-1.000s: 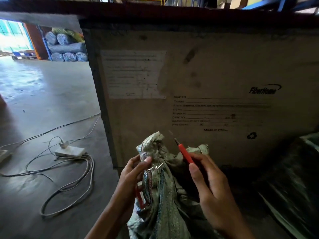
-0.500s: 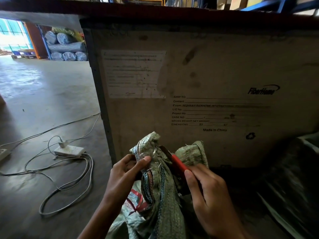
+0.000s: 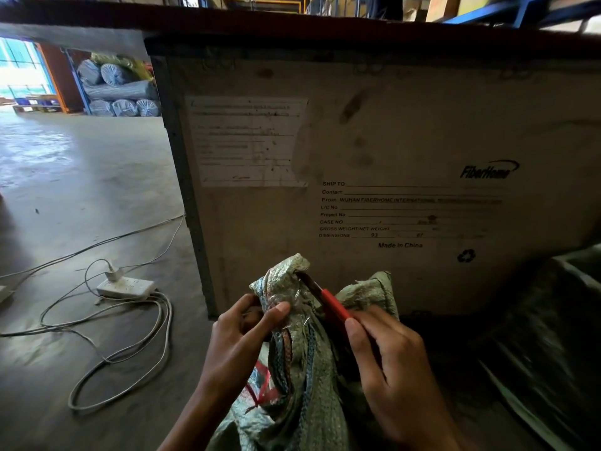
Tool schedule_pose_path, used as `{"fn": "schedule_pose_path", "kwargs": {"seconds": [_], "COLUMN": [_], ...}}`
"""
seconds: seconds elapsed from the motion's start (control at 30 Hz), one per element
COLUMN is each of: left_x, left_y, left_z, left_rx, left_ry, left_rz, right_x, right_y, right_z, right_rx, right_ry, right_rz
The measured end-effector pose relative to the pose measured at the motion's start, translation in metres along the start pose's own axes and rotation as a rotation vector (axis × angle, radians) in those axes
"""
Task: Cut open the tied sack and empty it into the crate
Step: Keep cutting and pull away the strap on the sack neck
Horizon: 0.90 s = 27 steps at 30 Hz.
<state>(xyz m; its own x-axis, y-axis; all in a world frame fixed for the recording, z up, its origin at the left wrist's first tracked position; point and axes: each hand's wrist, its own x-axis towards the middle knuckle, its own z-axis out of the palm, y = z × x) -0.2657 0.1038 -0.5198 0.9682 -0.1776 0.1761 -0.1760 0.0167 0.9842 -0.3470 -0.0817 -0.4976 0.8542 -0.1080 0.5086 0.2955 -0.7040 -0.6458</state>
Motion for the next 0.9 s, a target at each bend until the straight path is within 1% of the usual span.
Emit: {"fn": "schedule_pose_path", "kwargs": {"seconds": [0.17, 0.23, 0.37, 0.43, 0.47, 0.57, 0.7, 0.83, 0.9], "left_x": [-0.002, -0.001, 0.004, 0.006, 0.007, 0.010, 0.012, 0.003, -0.005], "left_y": [-0.001, -0.001, -0.004, -0.005, -0.006, -0.007, -0.008, -0.008, -0.006], "left_z": [0.000, -0.001, -0.007, -0.009, -0.009, -0.011, -0.011, 0.007, 0.018], "left_rx": [0.004, -0.004, -0.067, -0.075, -0.074, -0.123, -0.120, -0.074, -0.107], "left_ry": [0.010, 0.053, 0.177, 0.182, 0.171, 0.148, 0.147, -0.007, -0.040], "left_rz": [0.003, 0.008, 0.006, -0.001, -0.006, -0.058, -0.141, -0.151, -0.121], "right_x": [0.000, 0.001, -0.006, -0.007, -0.007, -0.004, -0.002, -0.003, -0.004], "right_y": [0.001, 0.000, -0.007, -0.008, -0.008, -0.008, -0.017, -0.022, -0.021], "right_z": [-0.002, -0.002, 0.003, 0.002, -0.001, -0.016, -0.030, -0.029, -0.024], "right_rx": [-0.026, -0.067, -0.160, -0.170, -0.160, -0.106, 0.054, 0.108, 0.112], "right_ry": [-0.011, -0.027, -0.202, -0.253, -0.250, -0.127, 0.059, 0.177, 0.189], "right_rz": [-0.005, -0.011, 0.019, 0.077, 0.108, 0.179, 0.159, 0.140, 0.139]}}
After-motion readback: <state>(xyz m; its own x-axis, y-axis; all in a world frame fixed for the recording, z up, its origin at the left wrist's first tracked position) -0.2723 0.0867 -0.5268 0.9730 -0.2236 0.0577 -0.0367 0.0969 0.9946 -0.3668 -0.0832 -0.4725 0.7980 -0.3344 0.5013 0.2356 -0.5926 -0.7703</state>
